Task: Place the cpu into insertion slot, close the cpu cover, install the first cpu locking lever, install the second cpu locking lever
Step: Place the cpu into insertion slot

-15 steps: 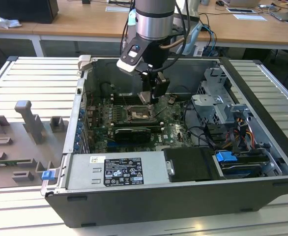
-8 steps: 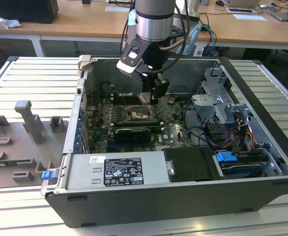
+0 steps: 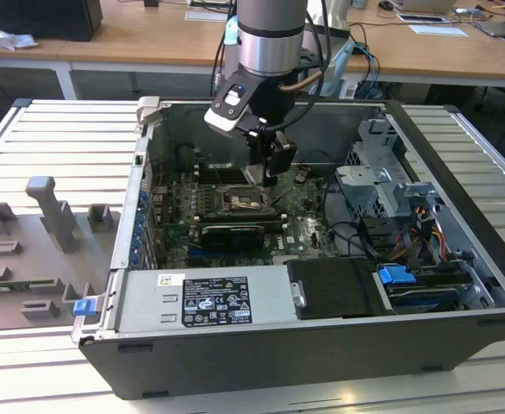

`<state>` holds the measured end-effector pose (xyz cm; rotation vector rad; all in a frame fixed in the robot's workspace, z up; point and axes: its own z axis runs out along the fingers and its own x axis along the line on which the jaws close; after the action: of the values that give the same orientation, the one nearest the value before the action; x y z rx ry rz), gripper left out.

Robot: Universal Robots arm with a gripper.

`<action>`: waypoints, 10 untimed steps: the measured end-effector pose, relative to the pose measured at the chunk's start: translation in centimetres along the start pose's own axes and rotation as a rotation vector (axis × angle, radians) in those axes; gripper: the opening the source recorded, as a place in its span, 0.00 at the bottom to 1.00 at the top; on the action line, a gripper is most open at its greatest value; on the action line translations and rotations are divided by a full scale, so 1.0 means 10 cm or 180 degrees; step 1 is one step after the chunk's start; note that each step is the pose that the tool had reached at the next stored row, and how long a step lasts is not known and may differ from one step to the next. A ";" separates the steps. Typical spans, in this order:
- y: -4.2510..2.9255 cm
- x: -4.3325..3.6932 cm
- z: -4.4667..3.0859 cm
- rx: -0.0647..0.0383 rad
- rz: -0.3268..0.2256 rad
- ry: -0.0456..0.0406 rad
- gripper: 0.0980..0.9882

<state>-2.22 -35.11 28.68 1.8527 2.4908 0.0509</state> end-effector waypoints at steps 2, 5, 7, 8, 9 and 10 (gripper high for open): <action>0.000 0.000 0.004 0.0000 0.0028 -0.0001 0.50; 0.000 0.000 0.008 0.0001 0.0091 -0.0004 0.50; -0.001 0.000 0.011 0.0001 0.0108 -0.0005 0.50; 0.000 0.000 0.012 0.0001 0.0112 -0.0005 0.50; -0.001 0.000 0.014 0.0001 0.0116 -0.0005 0.50; -0.001 0.000 0.016 0.0001 0.0121 -0.0006 0.50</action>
<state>-2.22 -35.10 28.52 1.8994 2.4546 0.0499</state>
